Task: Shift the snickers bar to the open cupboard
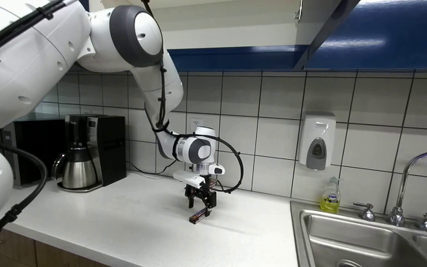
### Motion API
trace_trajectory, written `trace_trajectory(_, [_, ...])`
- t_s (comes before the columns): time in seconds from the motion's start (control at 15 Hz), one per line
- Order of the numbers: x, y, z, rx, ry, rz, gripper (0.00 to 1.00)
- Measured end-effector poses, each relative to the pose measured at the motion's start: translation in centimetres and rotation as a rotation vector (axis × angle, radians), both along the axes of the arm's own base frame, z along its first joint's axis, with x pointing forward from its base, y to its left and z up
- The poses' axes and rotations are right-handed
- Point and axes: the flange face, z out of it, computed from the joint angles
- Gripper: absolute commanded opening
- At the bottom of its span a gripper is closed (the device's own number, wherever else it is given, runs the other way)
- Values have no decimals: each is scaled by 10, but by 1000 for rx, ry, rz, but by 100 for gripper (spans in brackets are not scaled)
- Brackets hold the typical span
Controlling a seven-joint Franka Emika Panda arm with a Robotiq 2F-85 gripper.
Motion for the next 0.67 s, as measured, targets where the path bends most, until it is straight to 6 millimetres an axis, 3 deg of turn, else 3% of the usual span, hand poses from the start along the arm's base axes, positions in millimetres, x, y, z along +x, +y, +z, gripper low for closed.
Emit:
trace_trajectory(0.33, [5,1,-7,-3,1,3,98])
trace_trajectory(0.4, [6,1,-7,-3,1,2,73])
trace_trajectory(0.53, [7,1,-9,-4,1,3,71])
trace_trajectory(0.67, [8,1,-11,-5,2,3,56])
